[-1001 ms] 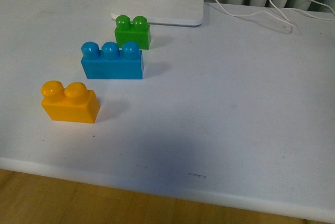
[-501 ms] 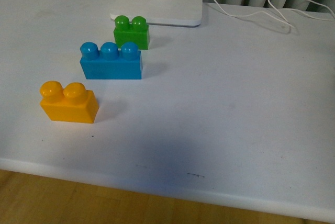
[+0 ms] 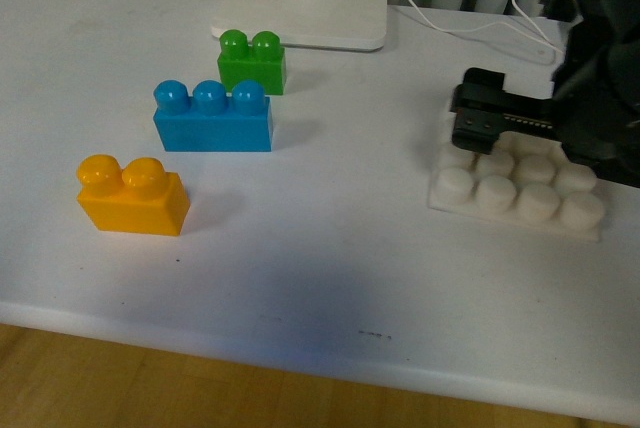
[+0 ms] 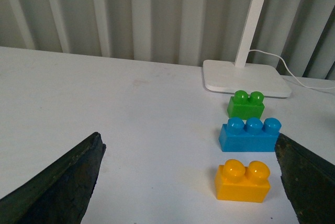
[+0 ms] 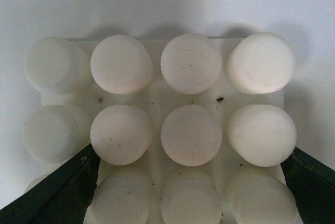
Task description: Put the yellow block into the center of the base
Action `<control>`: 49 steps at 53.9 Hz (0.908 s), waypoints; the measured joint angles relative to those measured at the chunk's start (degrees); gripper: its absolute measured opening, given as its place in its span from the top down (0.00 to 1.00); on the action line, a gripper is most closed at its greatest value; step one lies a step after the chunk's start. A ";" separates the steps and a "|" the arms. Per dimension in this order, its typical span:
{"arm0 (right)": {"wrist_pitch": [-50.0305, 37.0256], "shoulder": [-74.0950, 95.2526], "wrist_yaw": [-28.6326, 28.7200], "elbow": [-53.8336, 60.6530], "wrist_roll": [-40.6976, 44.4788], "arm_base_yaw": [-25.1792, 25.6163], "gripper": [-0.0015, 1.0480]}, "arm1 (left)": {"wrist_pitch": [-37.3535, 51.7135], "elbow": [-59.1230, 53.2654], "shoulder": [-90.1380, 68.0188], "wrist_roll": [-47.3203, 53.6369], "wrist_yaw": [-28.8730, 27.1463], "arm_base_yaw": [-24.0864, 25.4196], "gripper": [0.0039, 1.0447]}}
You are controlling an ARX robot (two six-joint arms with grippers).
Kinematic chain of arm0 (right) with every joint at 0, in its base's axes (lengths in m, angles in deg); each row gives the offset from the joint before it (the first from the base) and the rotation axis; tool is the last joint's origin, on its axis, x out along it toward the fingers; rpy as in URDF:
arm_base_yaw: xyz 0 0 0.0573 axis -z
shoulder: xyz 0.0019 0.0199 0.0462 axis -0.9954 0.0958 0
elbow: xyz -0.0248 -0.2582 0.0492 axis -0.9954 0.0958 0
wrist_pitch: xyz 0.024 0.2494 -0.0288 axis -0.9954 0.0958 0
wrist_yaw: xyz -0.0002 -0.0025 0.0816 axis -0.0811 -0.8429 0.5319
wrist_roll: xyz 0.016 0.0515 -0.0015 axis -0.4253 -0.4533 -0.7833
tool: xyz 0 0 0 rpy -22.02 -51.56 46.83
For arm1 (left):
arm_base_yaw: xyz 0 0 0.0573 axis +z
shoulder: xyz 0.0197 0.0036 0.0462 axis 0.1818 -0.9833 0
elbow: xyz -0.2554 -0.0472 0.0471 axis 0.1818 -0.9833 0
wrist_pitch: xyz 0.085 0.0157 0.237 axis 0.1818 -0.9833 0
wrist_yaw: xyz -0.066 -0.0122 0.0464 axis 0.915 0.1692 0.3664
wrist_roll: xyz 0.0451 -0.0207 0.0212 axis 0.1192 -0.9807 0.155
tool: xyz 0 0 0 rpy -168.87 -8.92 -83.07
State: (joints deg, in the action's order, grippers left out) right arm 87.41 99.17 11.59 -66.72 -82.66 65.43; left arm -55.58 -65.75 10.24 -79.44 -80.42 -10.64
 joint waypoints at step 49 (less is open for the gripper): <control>2.47 0.35 -0.68 -4.76 -2.03 -5.42 0.08 | 0.00 0.00 0.00 0.00 0.00 0.00 0.06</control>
State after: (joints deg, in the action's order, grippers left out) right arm 89.88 99.52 10.91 -71.48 -84.70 60.01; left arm -55.58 -65.75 10.24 -79.44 -80.42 -10.64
